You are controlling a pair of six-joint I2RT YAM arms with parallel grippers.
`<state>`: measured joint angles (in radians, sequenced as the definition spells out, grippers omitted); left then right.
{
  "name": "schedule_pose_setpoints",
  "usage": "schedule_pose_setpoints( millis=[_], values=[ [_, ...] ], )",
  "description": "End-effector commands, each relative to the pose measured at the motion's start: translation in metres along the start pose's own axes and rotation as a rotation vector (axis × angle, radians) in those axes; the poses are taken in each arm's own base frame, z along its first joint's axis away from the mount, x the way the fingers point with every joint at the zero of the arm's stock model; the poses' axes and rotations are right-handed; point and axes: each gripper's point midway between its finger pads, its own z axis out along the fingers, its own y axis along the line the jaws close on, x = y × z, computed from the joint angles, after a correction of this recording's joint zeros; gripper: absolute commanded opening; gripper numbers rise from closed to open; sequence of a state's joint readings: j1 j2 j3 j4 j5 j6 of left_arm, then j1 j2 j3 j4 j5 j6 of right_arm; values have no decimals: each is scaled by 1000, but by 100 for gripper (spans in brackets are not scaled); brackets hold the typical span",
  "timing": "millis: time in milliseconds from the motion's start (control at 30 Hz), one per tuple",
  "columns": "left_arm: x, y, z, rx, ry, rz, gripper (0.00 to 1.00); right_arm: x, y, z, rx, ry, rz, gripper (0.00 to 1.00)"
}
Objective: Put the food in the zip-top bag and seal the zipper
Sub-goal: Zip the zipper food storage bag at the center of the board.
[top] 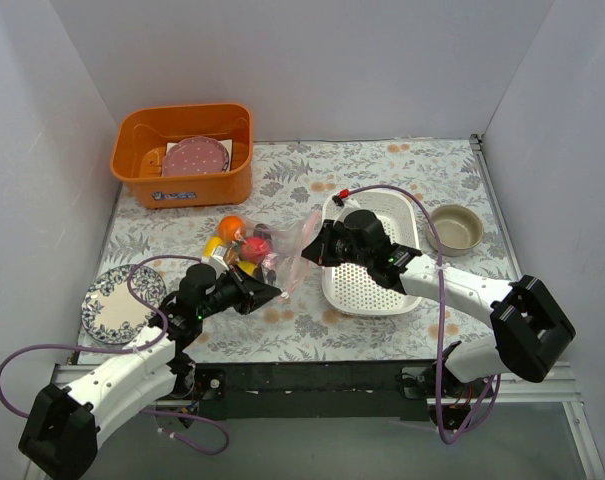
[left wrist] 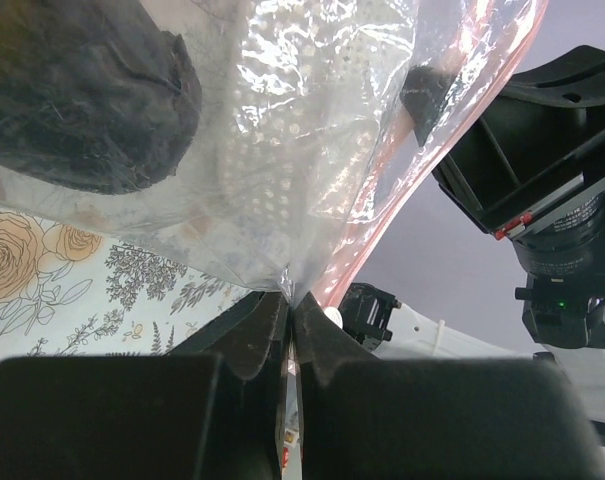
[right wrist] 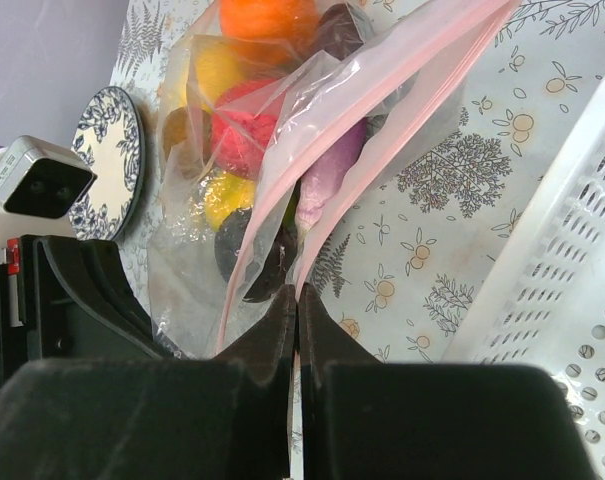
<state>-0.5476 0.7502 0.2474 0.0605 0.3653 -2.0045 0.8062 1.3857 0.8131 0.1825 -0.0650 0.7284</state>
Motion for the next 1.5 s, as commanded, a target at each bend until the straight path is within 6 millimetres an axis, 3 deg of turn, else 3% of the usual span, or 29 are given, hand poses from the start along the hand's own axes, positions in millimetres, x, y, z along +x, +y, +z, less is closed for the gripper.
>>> schedule_pose_setpoints(
  millis=[0,100,167,233,300,400,533,667,733,767,833,867,933,1233,1467],
  values=[
    [-3,-24,-1,29,5,-356,0,-19,14,-5,-36,-57,-22,1],
    [-3,-25,0,33,5,-348,0,-17,13,-5,-27,-48,-29,4],
    [-3,-26,0,40,6,-338,0,-16,12,-7,-18,-28,-42,18],
    [-5,-28,1,51,1,-321,0,-16,15,-11,-11,-11,-51,27],
    [-5,-31,2,60,0,-306,0,-10,9,-21,26,19,-34,36],
    [-6,-32,3,65,0,-292,0,-8,6,-43,53,5,3,67],
    [-6,-33,3,70,-1,-271,0,-16,15,-77,9,-80,47,77],
    [-6,-30,4,68,-1,-266,0,-8,28,-86,-70,-59,103,71],
    [-6,-31,4,70,-3,-262,0,11,34,-82,-120,31,121,67],
    [-6,-30,4,69,-4,-262,0,9,43,-80,-164,31,129,66],
    [-7,-29,4,69,-11,-257,0,23,47,-72,-181,108,153,61],
    [-7,-30,4,70,-12,-251,0,25,50,-70,-192,125,166,54],
    [-8,-29,4,67,-20,-247,0,32,55,-63,-204,159,171,48],
    [-10,-23,7,46,-29,-230,0,58,70,-48,-261,270,198,44],
    [-10,-21,8,42,-30,-229,0,66,77,-41,-284,298,197,45]
  ],
)
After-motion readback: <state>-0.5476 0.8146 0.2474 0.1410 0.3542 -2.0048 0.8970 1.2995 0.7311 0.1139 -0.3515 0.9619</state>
